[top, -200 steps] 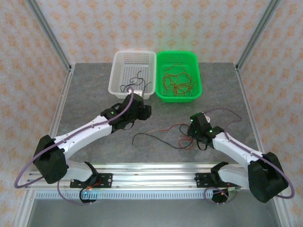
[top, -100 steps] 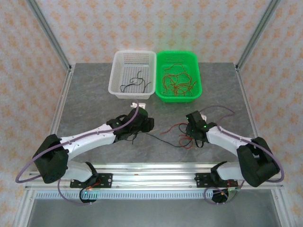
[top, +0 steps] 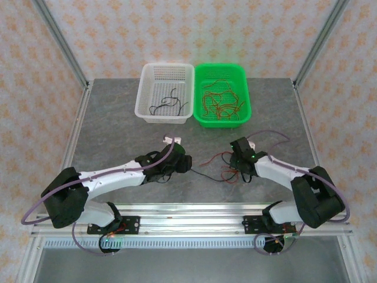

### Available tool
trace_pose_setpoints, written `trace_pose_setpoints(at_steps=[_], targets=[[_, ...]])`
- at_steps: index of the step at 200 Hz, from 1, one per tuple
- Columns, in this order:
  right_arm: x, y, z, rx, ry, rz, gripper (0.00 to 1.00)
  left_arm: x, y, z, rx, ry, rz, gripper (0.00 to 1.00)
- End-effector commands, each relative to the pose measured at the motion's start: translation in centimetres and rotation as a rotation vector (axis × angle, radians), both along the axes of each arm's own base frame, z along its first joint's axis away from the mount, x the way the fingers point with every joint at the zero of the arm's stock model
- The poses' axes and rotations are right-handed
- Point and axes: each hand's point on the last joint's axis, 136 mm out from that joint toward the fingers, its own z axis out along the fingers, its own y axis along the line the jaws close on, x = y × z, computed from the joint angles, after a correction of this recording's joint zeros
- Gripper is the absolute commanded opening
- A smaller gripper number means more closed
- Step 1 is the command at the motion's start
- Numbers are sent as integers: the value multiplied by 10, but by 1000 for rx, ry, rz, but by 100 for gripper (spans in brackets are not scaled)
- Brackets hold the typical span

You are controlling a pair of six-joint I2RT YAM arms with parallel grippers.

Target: Untangle the cables

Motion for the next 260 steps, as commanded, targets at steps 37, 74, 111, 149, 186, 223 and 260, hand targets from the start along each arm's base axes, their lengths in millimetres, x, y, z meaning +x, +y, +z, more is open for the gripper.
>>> trace_pose_setpoints(at_steps=[37, 74, 111, 149, 186, 223, 260], targets=[[1, 4, -7, 2, 23, 30, 8, 2, -2, -3, -1, -9, 20, 56], [-3, 11, -6, 38, 33, 62, 0, 2, 0, -2, 7, -14, 23, 56], [1, 22, 27, 118, -35, 88, 0, 2, 5, 4, 13, -30, 32, 56], [11, 35, 99, 238, -198, 108, 0, 2, 5, 16, -5, -59, 22, 56], [12, 46, 154, 342, -319, 147, 0, 0, -1, 27, -34, -85, 1, 56], [12, 58, 199, 441, -425, 196, 0, -4, -4, 38, -37, -125, -24, 56], [11, 71, 231, 516, -450, 242, 0, -7, -3, 53, -67, -167, -36, 57]])
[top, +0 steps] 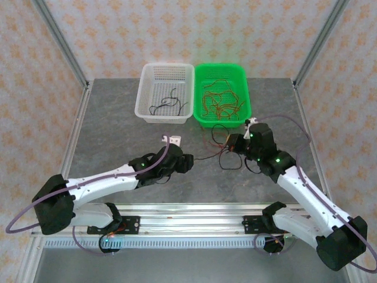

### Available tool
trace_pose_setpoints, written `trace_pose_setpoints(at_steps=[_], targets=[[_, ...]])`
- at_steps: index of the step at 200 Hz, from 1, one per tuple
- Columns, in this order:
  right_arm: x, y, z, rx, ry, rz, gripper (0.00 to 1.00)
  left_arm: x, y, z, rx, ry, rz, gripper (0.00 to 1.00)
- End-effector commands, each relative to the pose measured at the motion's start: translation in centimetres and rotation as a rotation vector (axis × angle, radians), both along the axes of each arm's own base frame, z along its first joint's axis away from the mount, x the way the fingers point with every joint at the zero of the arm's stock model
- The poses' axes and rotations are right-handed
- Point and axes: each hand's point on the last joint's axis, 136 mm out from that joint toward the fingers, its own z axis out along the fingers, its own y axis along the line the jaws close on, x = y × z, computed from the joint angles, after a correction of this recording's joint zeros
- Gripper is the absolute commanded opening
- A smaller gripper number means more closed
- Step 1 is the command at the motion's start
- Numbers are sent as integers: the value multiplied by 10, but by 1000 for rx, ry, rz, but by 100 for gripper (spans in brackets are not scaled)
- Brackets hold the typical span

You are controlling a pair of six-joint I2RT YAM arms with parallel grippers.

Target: Untangle the cables

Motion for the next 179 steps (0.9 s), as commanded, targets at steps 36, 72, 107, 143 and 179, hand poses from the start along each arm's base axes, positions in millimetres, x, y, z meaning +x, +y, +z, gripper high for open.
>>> trace_pose_setpoints(at_steps=[36, 72, 107, 143, 179], targets=[[-2, 18, 69, 108, -121, 88, 0, -4, 12, 37, -42, -131, 2, 57], [-10, 32, 113, 210, -225, 181, 0, -11, 30, 77, -100, -248, 9, 58], [-20, 46, 138, 231, -294, 301, 0, -14, 43, 105, -94, -374, -9, 62], [-25, 56, 131, 140, -345, 426, 0, -10, 24, 118, -86, -476, -103, 63], [-25, 61, 124, 84, -401, 496, 0, -4, -8, 124, -131, -539, -197, 64]])
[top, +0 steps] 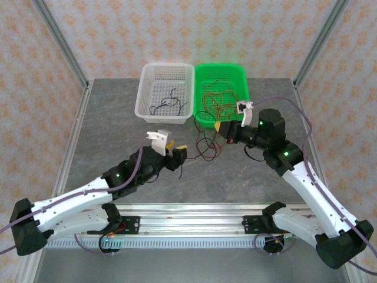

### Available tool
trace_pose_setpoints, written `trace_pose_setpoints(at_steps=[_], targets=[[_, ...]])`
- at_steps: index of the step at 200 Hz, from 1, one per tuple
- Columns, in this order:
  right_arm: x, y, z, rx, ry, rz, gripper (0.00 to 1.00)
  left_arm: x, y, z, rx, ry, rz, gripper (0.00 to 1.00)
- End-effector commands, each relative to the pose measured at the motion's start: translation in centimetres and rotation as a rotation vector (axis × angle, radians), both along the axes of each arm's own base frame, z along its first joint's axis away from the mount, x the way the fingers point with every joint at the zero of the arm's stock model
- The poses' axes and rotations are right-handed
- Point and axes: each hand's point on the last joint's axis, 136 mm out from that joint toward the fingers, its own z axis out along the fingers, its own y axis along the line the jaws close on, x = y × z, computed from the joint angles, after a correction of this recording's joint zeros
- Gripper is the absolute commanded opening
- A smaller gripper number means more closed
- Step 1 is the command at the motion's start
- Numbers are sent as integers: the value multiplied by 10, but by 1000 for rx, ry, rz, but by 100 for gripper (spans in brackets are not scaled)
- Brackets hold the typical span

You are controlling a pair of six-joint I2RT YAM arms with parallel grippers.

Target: Untangle the cables

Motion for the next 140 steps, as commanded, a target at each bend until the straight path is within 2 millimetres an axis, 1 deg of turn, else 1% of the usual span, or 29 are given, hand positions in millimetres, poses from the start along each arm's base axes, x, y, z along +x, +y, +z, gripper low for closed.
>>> trace_pose_setpoints(at_steps=[1, 19, 42, 60, 71, 89, 116, 140], targets=[[-6, 7, 15, -24, -130, 87, 0, 3, -25, 18, -34, -105, -92, 64], [-6, 9, 14, -30, -166, 103, 0, 5, -44, 17, -56, -103, -146, 65], [-5, 10, 14, -30, -193, 113, 0, 11, -63, 6, -78, -84, -177, 65], [-6, 11, 13, -24, -200, 116, 0, 22, -70, -6, -70, -72, -151, 65], [-6, 11, 12, -20, -198, 114, 0, 29, -74, -10, -66, -69, -137, 65], [-6, 9, 8, -16, -194, 105, 0, 35, -81, -12, -82, -72, -127, 65], [-9, 7, 4, -6, -189, 90, 0, 41, -86, -10, -113, -85, -120, 65], [-11, 5, 2, 8, -188, 83, 0, 52, -87, -19, -86, -78, -76, 65]])
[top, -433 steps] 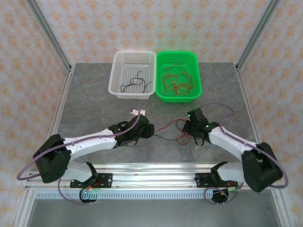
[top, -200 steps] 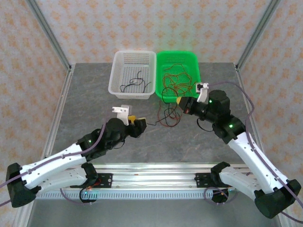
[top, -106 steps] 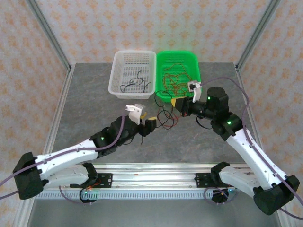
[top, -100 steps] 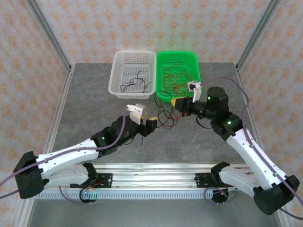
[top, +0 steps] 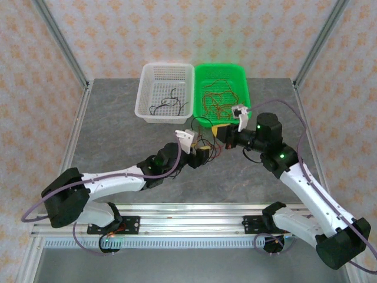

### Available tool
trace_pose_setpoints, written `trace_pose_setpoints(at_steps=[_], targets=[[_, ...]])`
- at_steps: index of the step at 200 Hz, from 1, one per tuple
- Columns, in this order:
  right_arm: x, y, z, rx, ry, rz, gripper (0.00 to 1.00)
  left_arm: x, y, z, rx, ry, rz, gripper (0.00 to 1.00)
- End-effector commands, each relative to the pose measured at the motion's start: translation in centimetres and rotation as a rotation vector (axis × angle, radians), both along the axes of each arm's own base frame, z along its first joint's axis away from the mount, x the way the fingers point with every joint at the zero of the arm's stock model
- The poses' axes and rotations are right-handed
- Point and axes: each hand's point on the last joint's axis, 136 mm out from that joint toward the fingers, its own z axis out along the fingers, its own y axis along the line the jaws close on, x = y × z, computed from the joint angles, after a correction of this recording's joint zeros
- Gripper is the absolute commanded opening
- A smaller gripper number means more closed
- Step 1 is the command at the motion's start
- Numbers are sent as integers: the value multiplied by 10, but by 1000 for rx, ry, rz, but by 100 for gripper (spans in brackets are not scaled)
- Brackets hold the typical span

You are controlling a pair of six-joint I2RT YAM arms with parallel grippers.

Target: Untangle the cables

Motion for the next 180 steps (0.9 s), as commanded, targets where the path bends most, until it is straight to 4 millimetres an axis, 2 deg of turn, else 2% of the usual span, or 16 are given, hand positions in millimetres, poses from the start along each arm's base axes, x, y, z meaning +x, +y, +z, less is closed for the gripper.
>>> trace_pose_setpoints(at_steps=[1, 26, 43, 54, 68, 80, 121, 149, 180], targets=[[-5, -2, 18, 49, -66, 0, 0, 16, -6, 28, -76, -59, 51, 65], [-7, -5, 23, 64, -70, -20, 0, 34, 1, 10, -21, -41, 135, 62], [-5, -10, 29, 77, -75, -53, 0, 44, 7, -4, 21, -30, 183, 55], [-4, -13, 34, 84, -80, -76, 0, 51, 13, -12, 49, -22, 220, 44], [-1, -16, 38, 89, -81, -106, 0, 58, 24, -23, 80, -9, 268, 22], [1, -19, 42, 96, -83, -127, 0, 63, 34, -31, 90, 5, 302, 13], [10, -26, 50, 114, -88, -198, 0, 66, 67, -62, 95, 60, 378, 6], [14, -30, 57, 126, -97, -228, 0, 61, 85, -85, 107, 99, 412, 0], [17, -34, 70, 143, -116, -260, 0, 51, 102, -113, 120, 146, 446, 0]])
